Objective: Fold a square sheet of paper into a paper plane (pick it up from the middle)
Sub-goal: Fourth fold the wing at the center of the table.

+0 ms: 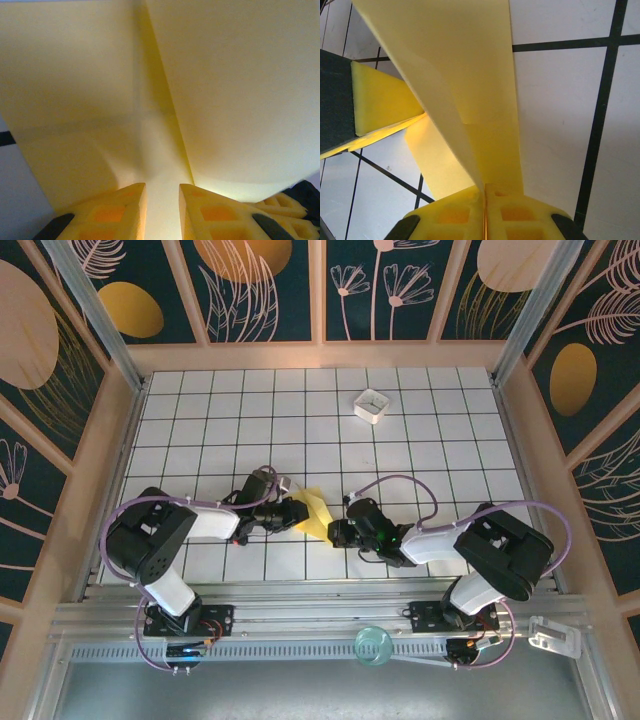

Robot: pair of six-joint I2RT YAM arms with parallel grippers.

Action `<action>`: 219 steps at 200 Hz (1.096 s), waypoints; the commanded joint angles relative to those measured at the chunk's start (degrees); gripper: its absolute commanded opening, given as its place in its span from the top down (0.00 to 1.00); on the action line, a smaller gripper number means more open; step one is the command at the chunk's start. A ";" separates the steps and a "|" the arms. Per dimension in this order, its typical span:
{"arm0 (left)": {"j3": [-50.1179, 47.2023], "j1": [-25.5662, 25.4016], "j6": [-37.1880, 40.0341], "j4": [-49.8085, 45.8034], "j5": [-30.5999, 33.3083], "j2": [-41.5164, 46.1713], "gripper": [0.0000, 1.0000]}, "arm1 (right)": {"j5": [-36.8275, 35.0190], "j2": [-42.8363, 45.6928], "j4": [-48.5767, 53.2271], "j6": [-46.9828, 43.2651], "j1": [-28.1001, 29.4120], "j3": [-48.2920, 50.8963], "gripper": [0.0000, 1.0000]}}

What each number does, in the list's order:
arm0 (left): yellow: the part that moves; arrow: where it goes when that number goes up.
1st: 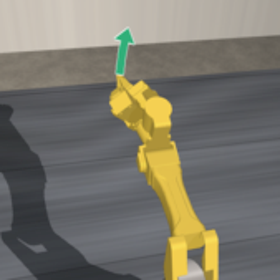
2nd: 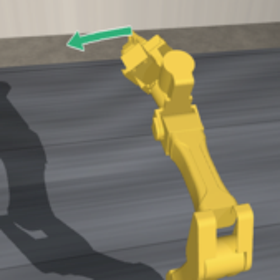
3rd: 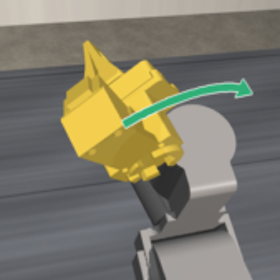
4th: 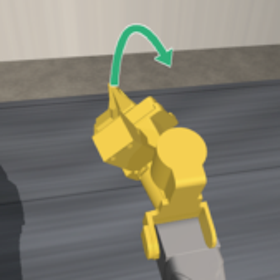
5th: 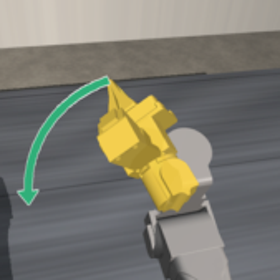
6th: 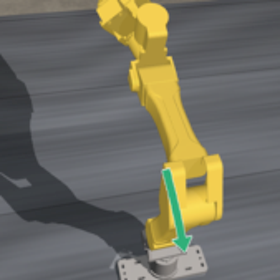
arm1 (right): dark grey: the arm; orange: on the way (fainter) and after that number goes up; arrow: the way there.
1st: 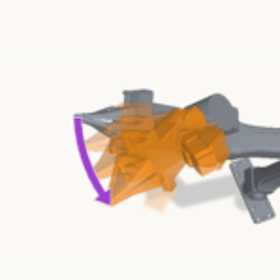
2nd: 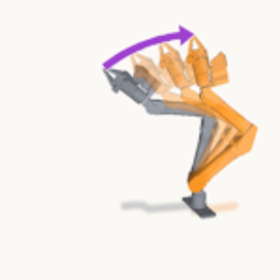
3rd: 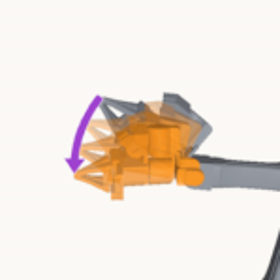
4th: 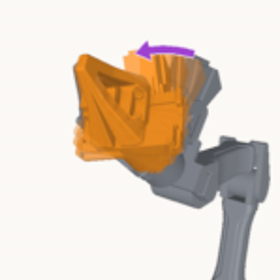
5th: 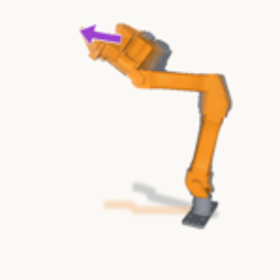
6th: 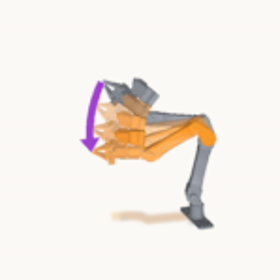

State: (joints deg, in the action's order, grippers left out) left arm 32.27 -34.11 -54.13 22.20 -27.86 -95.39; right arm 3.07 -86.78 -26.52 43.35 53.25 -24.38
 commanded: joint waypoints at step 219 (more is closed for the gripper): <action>3.75 2.30 6.37 -11.78 3.10 5.97 0.76 | -14.52 2.64 8.23 7.07 3.56 -1.54 1.00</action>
State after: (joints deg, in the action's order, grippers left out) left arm 36.45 -32.27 -47.18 11.55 -24.58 -90.35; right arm -4.73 -86.17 -23.09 47.86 56.01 -24.43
